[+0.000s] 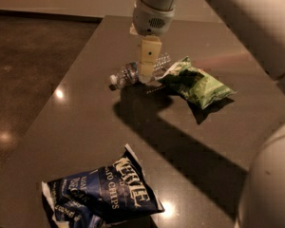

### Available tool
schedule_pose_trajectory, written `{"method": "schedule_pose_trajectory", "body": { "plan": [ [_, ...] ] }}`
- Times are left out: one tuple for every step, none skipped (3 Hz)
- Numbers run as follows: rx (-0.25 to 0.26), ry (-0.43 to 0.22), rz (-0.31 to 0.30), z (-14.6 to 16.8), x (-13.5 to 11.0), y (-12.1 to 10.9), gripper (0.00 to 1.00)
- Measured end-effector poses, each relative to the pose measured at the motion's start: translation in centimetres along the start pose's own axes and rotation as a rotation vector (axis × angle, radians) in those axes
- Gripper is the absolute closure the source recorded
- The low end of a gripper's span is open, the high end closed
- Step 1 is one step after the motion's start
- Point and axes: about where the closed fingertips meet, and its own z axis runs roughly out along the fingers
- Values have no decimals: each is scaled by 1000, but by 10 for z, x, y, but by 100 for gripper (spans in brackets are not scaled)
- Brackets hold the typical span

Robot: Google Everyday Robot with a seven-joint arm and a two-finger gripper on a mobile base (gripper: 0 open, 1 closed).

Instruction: Pick water bottle

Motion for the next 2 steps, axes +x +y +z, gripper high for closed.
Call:
{"method": "schedule_pose_trajectory", "body": {
  "plan": [
    [-18, 37, -3, 29, 4, -19, 0],
    [-28, 83, -13, 51, 13, -25, 0]
  ]
}}
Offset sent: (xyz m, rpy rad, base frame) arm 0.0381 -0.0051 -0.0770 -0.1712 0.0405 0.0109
